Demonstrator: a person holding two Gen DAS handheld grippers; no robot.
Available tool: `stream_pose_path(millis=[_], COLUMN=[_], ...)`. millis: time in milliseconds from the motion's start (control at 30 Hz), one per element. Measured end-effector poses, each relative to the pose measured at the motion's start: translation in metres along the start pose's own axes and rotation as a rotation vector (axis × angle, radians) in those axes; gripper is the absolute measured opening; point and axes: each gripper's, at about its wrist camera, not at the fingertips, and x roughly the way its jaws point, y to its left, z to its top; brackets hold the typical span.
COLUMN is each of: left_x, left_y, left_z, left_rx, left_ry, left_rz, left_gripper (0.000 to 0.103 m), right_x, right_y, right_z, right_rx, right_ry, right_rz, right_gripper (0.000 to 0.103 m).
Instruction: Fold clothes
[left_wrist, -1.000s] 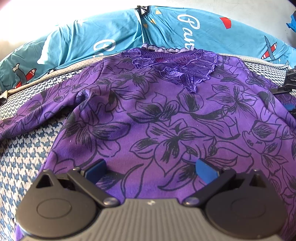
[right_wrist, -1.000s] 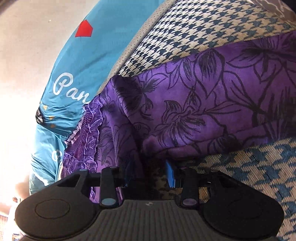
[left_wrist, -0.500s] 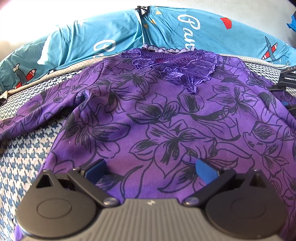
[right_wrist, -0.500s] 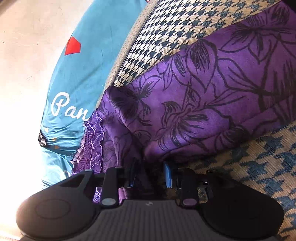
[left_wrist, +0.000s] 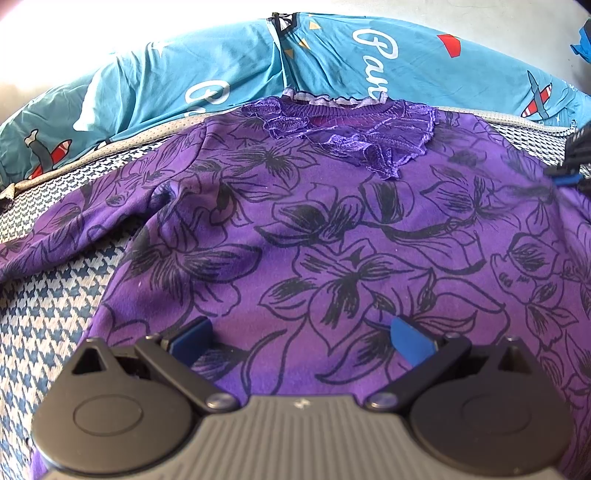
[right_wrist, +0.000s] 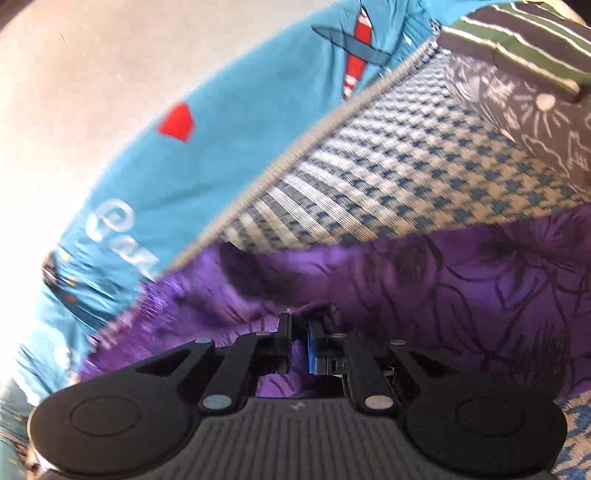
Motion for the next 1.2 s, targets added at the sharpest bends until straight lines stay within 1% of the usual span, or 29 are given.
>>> stream_pose_path(millis=[67, 200, 333, 433, 500, 567, 633, 667, 700, 767, 867, 933, 1000, 1100, 1200], left_x=[0.0, 0.001, 0.001, 0.0, 0.001, 0.003, 0.005, 0.005, 0.006, 0.008, 0.012, 0.015, 0.017, 0.022, 0.023], left_y=[0.001, 0.001, 0.0, -0.002, -0.004, -0.006, -0.007, -0.007, -0.008, -0.009, -0.014, -0.017, -0.017, -0.018, -0.025], left_z=[0.001, 0.001, 0.002, 0.003, 0.005, 0.011, 0.019, 0.023, 0.027, 0.035, 0.044, 0.046, 0.046, 0.043, 0.038], left_rx=[0.0, 0.006, 0.004, 0.002, 0.012, 0.024, 0.04, 0.044, 0.045, 0.051, 0.092, 0.109, 0.087, 0.055, 0.082], left_ry=[0.001, 0.0, 0.0, -0.002, -0.003, 0.002, 0.005, 0.004, 0.004, 0.002, -0.01, -0.018, -0.009, 0.016, 0.017], left_rz=[-0.001, 0.0, 0.003, 0.009, 0.015, 0.015, 0.0, -0.01, -0.02, -0.038, -0.038, -0.031, -0.048, -0.087, -0.085], left_gripper=[0.103, 0.103, 0.103, 0.103, 0.103, 0.103, 0.103, 0.103, 0.103, 0.103, 0.103, 0.103, 0.103, 0.103, 0.103], right_x=[0.004, 0.001, -0.012, -0.028, -0.035, -0.031, -0.024, -0.02, -0.017, -0.01, 0.001, 0.008, 0.015, 0.024, 0.03], right_y=[-0.002, -0.015, -0.027, -0.027, -0.023, -0.019, -0.017, -0.017, -0.017, -0.017, -0.016, -0.015, -0.015, -0.016, -0.015], right_z=[-0.001, 0.005, 0.011, 0.02, 0.027, 0.031, 0.034, 0.036, 0.037, 0.041, 0.043, 0.041, 0.039, 0.036, 0.033], right_rx=[-0.007, 0.084, 0.136, 0.071, -0.022, -0.095, -0.153, -0.175, -0.196, -0.232, -0.295, -0.348, -0.389, -0.431, -0.47], right_ry=[0.006, 0.088, 0.112, 0.058, -0.011, -0.022, -0.034, -0.041, -0.056, -0.076, -0.072, -0.071, -0.064, -0.045, -0.028], right_rz=[-0.007, 0.068, 0.143, 0.166, 0.13, 0.11, 0.079, 0.06, 0.045, 0.028, 0.023, 0.011, 0.003, 0.004, 0.002], right_gripper=[0.008, 0.012, 0.013, 0.013, 0.013, 0.014, 0.017, 0.021, 0.028, 0.035, 0.044, 0.046, 0.049, 0.051, 0.051])
